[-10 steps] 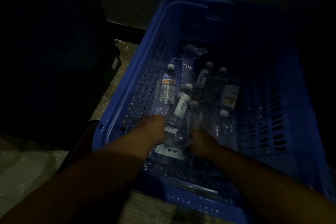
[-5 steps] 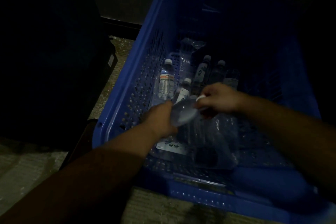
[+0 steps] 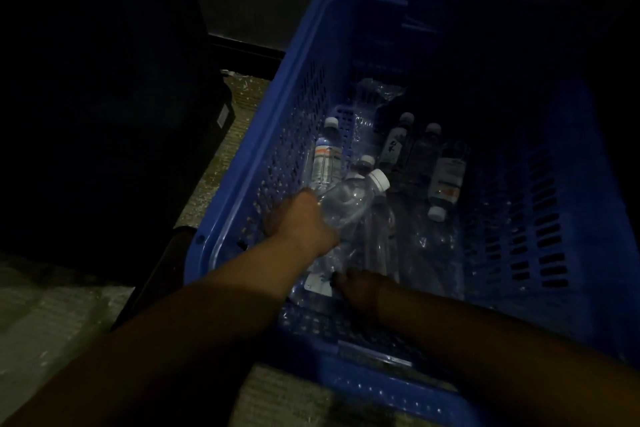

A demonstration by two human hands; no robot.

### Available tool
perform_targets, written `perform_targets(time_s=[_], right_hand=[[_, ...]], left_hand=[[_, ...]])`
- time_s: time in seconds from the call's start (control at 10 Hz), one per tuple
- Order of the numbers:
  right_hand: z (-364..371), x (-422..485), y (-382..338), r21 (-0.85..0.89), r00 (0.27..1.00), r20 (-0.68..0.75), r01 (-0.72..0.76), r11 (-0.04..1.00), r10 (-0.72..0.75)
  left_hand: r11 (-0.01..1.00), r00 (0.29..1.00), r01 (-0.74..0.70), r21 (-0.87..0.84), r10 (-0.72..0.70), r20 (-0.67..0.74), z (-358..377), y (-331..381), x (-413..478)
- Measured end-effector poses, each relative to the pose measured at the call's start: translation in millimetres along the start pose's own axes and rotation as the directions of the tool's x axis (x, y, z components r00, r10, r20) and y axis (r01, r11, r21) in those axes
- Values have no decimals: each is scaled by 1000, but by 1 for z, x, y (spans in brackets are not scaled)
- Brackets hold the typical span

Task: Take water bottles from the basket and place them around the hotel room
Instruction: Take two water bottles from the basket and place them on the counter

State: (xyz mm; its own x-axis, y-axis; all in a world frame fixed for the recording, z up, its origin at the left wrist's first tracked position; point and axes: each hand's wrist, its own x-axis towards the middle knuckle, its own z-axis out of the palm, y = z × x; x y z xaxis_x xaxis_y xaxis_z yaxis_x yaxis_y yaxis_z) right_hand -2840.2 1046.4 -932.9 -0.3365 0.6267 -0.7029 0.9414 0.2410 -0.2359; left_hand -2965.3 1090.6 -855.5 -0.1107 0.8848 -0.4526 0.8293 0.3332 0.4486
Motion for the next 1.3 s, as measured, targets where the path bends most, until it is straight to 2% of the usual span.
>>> perform_targets(time_s=[0.1, 0.2, 0.3, 0.4, 0.5, 0.6, 0.7, 0.8, 0.9, 1.0, 1.1, 1.2, 1.3], right_hand=[[-3, 0, -8, -48, 999, 46, -13, 999, 15], [-27, -2, -5, 65, 977, 204, -76, 995, 61], [-36, -10, 15, 291, 881, 472, -177, 940, 20], [-43, -33, 42, 538, 887, 461, -300, 788, 23], [-52, -51, 67, 796, 967, 227, -251, 551, 113], [-69, -71, 72, 993, 978, 11, -35, 113, 210], [-84, -94, 59, 974, 927, -197, 221, -41, 320], [-105, -130, 28, 929, 882, -361, 368, 36, 302], [-138, -187, -5, 926, 891, -372, 374, 43, 261], [-182, -252, -33, 905, 869, -423, 418, 77, 257], [-237, -318, -60, 902, 866, -426, 430, 44, 261], [-307, -399, -89, 883, 867, -452, 468, -32, 208], [-379, -484, -115, 841, 842, -507, 530, -109, 187]], left_hand=[[999, 999, 30, -10, -31, -35, 0, -1, 2], [998, 997, 45, -53, -48, -53, 0, 0, 5], [987, 997, 65, -149, -69, -25, 0, 1, 8], [934, 995, 99, -344, -86, 55, 0, 1, 11], [781, 983, 175, -600, -106, 149, -4, 5, 10], [490, 942, 270, -829, 43, 333, -18, 16, 5], [237, 858, 393, -889, 253, 447, -33, 25, -7], [162, 807, 442, -882, 356, 470, -52, 43, -31], [183, 859, 384, -905, 288, 423, -87, 65, -68], [157, 946, 256, -954, 162, 281, -140, 92, -114], [188, 966, 193, -963, 137, 220, -209, 126, -156], [204, 929, 266, -942, 208, 307, -289, 170, -204], [160, 929, 284, -945, 198, 312, -364, 217, -255]])
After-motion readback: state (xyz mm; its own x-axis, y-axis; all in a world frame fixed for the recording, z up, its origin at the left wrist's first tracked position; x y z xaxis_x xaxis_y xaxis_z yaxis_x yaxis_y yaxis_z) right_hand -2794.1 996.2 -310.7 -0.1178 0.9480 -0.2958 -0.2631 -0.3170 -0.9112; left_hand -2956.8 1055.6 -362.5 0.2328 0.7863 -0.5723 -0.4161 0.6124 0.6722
